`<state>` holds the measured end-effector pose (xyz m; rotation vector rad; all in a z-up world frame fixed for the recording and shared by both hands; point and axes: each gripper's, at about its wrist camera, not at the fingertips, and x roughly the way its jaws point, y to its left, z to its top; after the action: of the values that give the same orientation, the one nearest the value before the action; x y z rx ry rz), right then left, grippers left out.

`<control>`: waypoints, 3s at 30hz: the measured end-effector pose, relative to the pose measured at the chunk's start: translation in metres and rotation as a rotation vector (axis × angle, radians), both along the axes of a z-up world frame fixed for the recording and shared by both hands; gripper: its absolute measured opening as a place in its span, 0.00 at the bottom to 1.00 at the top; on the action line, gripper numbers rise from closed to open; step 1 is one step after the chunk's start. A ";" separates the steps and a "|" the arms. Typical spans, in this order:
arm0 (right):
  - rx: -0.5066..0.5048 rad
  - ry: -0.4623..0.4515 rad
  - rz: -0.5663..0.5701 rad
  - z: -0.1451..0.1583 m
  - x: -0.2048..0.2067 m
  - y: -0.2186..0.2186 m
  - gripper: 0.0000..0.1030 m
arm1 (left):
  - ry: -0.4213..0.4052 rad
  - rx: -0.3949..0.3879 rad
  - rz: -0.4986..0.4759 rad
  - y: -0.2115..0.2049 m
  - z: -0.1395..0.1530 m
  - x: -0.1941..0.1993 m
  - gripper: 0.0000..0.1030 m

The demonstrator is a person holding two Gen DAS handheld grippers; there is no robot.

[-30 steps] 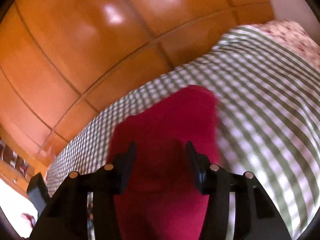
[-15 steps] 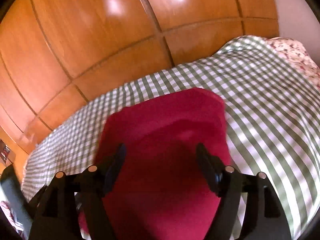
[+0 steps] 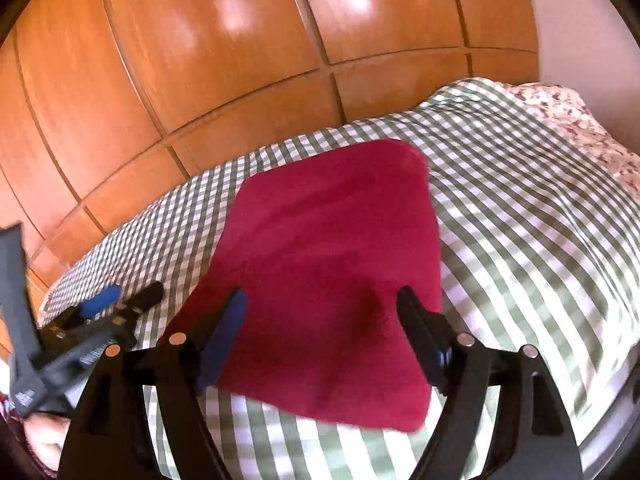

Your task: Fold small clothes

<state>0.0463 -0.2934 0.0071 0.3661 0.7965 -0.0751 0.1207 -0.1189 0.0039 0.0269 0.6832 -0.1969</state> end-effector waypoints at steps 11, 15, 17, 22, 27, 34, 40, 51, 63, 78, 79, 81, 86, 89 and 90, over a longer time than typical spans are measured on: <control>-0.058 0.113 -0.010 -0.020 -0.017 0.023 0.85 | -0.113 -0.005 0.001 0.017 0.032 -0.053 0.91; -0.089 0.039 -0.042 -0.004 -0.021 0.023 0.85 | -0.117 -0.006 0.010 0.020 0.032 -0.061 0.91; -0.104 0.039 -0.040 -0.004 -0.013 0.025 0.85 | -0.115 -0.001 0.015 0.021 0.029 -0.063 0.91; -0.188 0.152 -0.028 -0.044 0.021 0.032 0.89 | -0.095 0.015 0.035 0.023 0.023 -0.062 0.91; -0.158 0.100 -0.047 -0.028 0.009 0.035 0.92 | -0.091 0.022 0.047 0.027 0.020 -0.063 0.95; -0.183 0.043 -0.122 0.003 -0.019 0.044 0.98 | -0.072 0.029 0.072 0.034 0.011 -0.068 0.96; -0.274 0.051 -0.178 0.014 -0.041 0.052 0.98 | -0.060 0.007 0.091 0.046 0.003 -0.078 0.96; -0.347 0.018 -0.213 0.014 -0.068 0.056 0.98 | -0.047 0.043 0.085 0.041 -0.005 -0.094 0.96; -0.284 -0.003 -0.174 0.013 -0.075 0.057 0.98 | -0.068 0.035 0.108 0.040 0.004 -0.111 0.96; -0.253 -0.027 -0.196 0.018 -0.080 0.054 0.98 | -0.096 0.041 0.104 0.041 0.008 -0.117 0.96; -0.252 -0.029 -0.198 0.019 -0.080 0.053 0.98 | -0.101 0.047 0.104 0.040 0.009 -0.118 0.96; -0.252 -0.030 -0.204 0.019 -0.081 0.052 0.98 | -0.105 0.050 0.100 0.039 0.009 -0.118 0.96; -0.258 -0.036 -0.205 0.019 -0.082 0.054 0.98 | -0.098 0.043 0.098 0.039 0.008 -0.119 0.96; -0.260 -0.031 -0.203 0.018 -0.081 0.053 0.98 | -0.090 0.047 0.098 0.039 0.007 -0.117 0.96; -0.259 -0.030 -0.205 0.018 -0.081 0.053 0.98 | -0.089 0.050 0.099 0.038 0.007 -0.117 0.96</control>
<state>-0.0349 -0.2405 0.0250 0.2018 0.7081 -0.3599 0.0039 -0.0804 0.0111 0.0492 0.5993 -0.0834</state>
